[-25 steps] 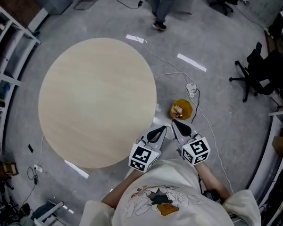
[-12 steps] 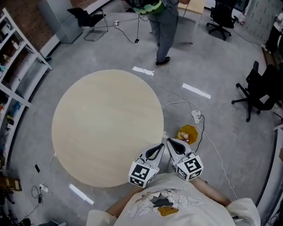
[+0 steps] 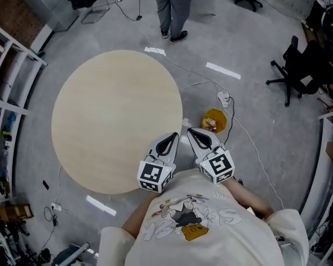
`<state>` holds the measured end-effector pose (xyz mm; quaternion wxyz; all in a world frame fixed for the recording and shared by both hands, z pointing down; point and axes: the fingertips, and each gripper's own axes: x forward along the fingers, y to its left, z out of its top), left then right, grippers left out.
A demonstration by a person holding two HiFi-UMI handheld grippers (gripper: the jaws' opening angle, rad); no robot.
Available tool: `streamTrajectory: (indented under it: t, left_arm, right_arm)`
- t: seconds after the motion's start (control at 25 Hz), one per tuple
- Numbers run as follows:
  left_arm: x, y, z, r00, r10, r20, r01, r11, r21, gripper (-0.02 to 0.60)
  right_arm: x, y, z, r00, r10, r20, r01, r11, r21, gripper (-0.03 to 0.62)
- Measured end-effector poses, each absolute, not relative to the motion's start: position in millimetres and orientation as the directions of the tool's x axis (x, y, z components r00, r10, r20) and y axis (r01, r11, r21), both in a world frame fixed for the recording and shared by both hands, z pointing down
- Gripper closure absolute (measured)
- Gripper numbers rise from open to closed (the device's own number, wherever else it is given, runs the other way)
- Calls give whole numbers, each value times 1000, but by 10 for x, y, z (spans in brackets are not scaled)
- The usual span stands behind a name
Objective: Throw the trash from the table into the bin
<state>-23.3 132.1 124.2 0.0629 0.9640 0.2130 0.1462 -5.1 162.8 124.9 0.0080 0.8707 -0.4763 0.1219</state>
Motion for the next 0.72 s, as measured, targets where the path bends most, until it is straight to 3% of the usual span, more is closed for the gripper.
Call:
streamTrajectory:
  t: [0.72]
  left_arm:
    - [-462,1640,1444,835,470,286,405,-877,260,577]
  right_arm:
    - [-283,1992,1481,538,-799,270,-807,-580,-110,589]
